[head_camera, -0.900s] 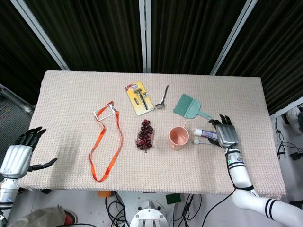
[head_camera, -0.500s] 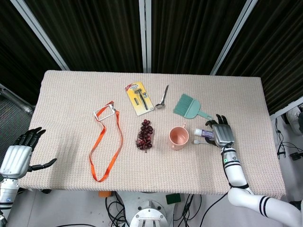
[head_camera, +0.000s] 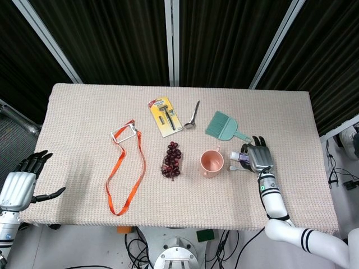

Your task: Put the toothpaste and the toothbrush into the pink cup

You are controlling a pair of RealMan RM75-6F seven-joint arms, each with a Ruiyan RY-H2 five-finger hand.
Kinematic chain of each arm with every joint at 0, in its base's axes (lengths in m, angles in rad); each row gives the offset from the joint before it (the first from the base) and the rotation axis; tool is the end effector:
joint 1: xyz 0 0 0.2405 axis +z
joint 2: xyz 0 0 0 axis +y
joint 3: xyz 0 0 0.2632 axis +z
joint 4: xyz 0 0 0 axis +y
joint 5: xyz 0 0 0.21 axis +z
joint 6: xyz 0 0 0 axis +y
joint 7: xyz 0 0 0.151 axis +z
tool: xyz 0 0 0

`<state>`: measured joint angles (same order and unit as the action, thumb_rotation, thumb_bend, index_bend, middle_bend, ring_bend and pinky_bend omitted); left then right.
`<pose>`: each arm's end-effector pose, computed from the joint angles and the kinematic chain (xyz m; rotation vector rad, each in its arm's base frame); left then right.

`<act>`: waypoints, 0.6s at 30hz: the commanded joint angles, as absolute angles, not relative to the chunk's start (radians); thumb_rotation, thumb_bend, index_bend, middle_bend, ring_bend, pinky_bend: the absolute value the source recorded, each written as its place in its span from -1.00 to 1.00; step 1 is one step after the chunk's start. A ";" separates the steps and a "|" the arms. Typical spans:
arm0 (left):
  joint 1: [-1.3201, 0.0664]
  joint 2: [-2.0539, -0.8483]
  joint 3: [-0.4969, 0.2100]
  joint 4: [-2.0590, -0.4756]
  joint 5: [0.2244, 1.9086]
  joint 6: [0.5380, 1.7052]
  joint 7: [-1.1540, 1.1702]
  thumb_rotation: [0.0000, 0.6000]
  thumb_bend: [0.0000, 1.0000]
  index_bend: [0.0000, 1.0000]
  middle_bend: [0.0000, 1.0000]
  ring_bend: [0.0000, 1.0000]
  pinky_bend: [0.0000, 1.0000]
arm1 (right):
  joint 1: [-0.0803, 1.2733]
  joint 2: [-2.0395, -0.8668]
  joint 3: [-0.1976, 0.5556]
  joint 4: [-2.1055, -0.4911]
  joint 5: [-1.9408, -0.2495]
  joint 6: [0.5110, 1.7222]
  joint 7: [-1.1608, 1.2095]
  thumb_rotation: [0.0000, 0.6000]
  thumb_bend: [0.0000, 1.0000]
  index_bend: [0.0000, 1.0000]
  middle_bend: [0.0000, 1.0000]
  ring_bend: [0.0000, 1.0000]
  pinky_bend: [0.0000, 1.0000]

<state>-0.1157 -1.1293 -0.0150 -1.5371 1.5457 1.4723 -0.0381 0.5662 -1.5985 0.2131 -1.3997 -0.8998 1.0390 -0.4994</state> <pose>-0.3232 0.1922 0.1568 -1.4697 -0.8795 -0.9004 -0.2409 -0.3385 -0.0112 1.5644 -1.0837 0.6754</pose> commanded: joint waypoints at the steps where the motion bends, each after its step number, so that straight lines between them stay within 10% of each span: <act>1: -0.116 -1.129 -0.015 -1.536 1.546 1.472 -0.040 -0.11 -0.83 -0.75 -0.82 -0.81 -0.59 | 0.573 -1.598 0.208 -1.400 -0.889 1.029 -0.511 1.00 0.35 0.14 -0.02 -0.77 -1.00; 18: -0.113 -1.122 -0.015 -1.543 1.546 1.476 -0.036 -0.11 -0.83 -0.75 -0.82 -0.81 -0.59 | 0.471 -1.439 0.327 -1.605 -1.103 1.260 -0.141 1.00 0.53 0.36 0.12 -0.71 -1.00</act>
